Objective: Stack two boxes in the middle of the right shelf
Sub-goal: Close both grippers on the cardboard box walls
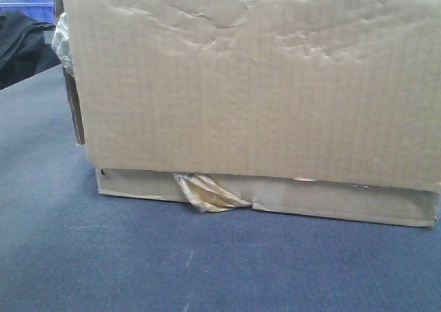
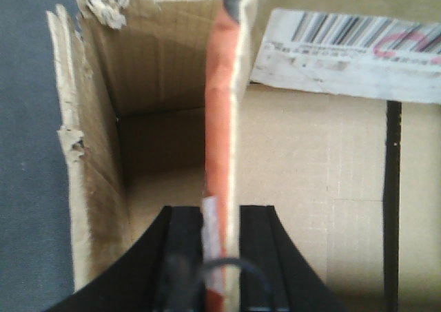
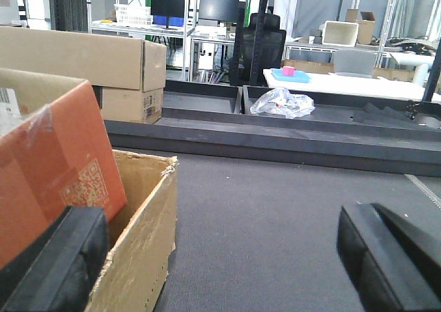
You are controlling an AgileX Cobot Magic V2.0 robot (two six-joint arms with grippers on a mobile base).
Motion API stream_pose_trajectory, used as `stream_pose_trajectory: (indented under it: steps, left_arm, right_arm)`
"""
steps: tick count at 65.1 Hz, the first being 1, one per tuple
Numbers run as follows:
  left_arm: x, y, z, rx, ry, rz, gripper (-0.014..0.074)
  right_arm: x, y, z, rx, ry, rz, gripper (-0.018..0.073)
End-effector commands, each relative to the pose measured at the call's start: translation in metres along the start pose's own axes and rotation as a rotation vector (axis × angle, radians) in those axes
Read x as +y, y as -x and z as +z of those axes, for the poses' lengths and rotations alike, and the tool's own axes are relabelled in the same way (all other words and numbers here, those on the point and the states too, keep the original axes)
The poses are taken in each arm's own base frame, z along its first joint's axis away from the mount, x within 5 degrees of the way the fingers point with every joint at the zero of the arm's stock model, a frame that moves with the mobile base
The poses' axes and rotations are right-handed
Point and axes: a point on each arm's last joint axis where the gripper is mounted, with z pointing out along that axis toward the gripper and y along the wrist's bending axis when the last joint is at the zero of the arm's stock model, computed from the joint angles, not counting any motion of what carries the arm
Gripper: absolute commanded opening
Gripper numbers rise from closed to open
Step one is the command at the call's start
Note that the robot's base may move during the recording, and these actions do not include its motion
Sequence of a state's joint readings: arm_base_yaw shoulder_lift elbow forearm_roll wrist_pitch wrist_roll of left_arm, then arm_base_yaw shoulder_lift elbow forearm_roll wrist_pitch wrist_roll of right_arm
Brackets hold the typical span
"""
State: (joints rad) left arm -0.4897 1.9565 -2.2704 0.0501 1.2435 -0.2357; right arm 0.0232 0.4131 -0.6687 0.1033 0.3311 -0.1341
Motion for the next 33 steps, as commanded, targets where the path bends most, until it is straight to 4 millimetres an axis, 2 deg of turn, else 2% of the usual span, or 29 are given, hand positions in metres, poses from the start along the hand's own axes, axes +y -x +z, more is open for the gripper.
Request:
stream_pose_trajectory:
  steps: [1, 7, 12, 16, 26, 33]
  left_arm:
    - [-0.004, 0.003, -0.005, -0.032, -0.023, -0.017, -0.0111]
    - [-0.005, 0.002, -0.004, -0.026, -0.038, -0.024, -0.0097]
    - [-0.007, 0.002, -0.004, -0.023, -0.052, -0.029, -0.0013]
    - [-0.007, 0.002, -0.004, -0.021, -0.058, -0.031, 0.0099]
    - [-0.007, 0.003, -0.008, -0.032, -0.061, -0.032, 0.0469]
    - [-0.008, 0.01, -0.02, -0.078, -0.072, -0.033, 0.0619]
  right_arm:
    - [0.0, 0.005, 0.0, -0.029, -0.003, -0.002, 0.0568]
    - [0.0, 0.005, 0.0, -0.029, -0.003, -0.002, 0.0568]
    - [0.0, 0.005, 0.0, -0.029, -0.003, -0.002, 0.0568]
    - [0.0, 0.005, 0.0, -0.029, -0.003, -0.002, 0.0568]
    - [0.0, 0.005, 0.0, -0.029, -0.003, -0.002, 0.0568]
    - [0.0, 0.005, 0.0, -0.029, -0.003, -0.002, 0.0568]
